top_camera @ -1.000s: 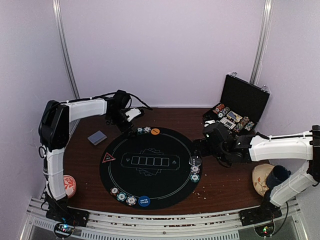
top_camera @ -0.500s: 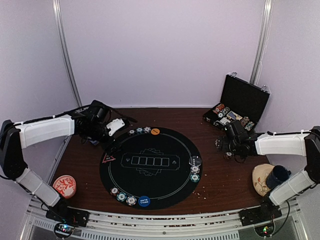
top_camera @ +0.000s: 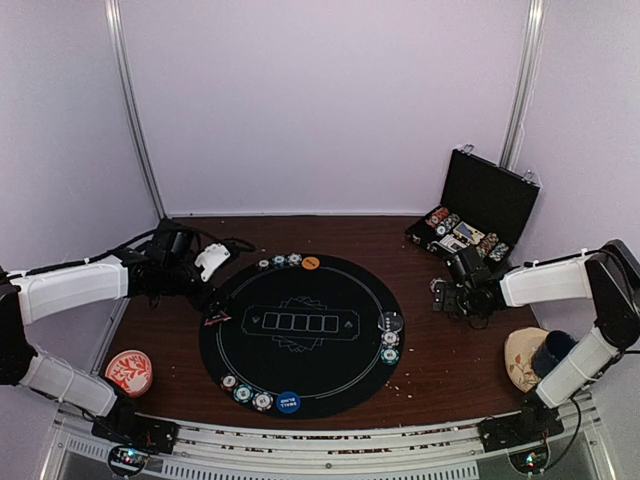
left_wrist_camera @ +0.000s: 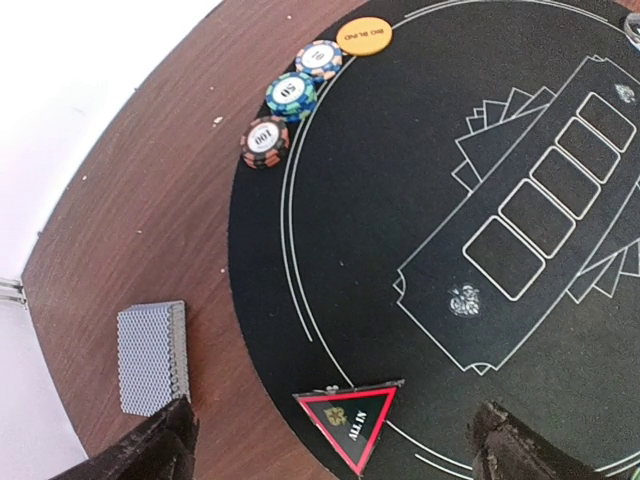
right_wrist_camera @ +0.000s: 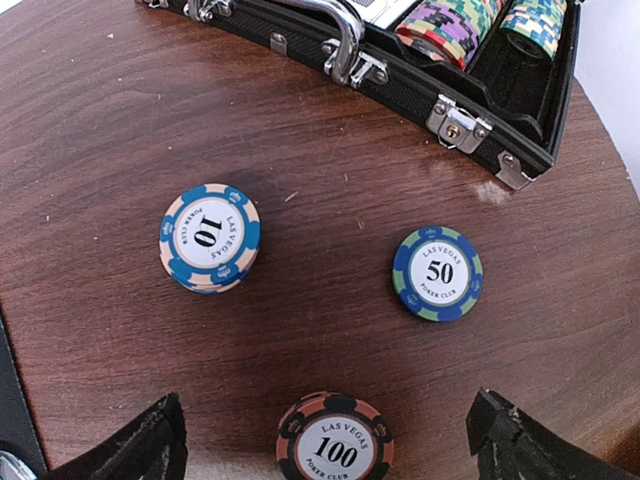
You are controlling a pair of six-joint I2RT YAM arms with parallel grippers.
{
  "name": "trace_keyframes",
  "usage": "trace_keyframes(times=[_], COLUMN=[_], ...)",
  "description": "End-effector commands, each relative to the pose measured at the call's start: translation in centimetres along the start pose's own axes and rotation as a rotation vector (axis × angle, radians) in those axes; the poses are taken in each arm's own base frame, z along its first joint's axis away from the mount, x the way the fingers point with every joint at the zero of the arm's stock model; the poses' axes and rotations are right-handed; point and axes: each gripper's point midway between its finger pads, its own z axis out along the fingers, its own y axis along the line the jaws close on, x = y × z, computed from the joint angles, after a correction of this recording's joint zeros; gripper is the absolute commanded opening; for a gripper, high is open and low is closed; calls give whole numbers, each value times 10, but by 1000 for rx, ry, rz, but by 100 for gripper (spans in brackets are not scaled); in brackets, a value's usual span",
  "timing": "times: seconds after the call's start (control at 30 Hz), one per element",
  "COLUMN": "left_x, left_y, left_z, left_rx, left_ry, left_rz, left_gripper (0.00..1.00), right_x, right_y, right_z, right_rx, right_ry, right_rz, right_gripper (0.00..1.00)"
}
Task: Distribute texas hold em gaming equipment
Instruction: Pick up the pile of poker chips from the pile of poker chips.
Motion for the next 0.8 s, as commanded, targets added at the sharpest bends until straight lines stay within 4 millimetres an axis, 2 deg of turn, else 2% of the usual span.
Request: trace_keyframes(times=[0.0, 0.2, 0.47, 0.53, 0.77], left_x=[-10, -12, -11, -11, -11], left_y=[15, 18, 19, 20, 23], left_z=[-2, -6, -6, -6, -6], left_rx=[-75, -91, -99, -103, -122], left_ry=[-57, -73, -73, -72, -71], left_rz=[-29, -32, -33, -33, -33], left_gripper=[98, 98, 98, 98, 98], right_x=[8, 12, 12, 14, 19], right_y=[-1, -2, -6, -5, -5], right_z=[9, 16, 17, 18, 20], right_rx=[-8, 8, 22, 16, 12], right_ry=[27, 42, 38, 45, 65], right_rz=[24, 21, 31, 31, 29], right_gripper=[100, 97, 82, 74, 69])
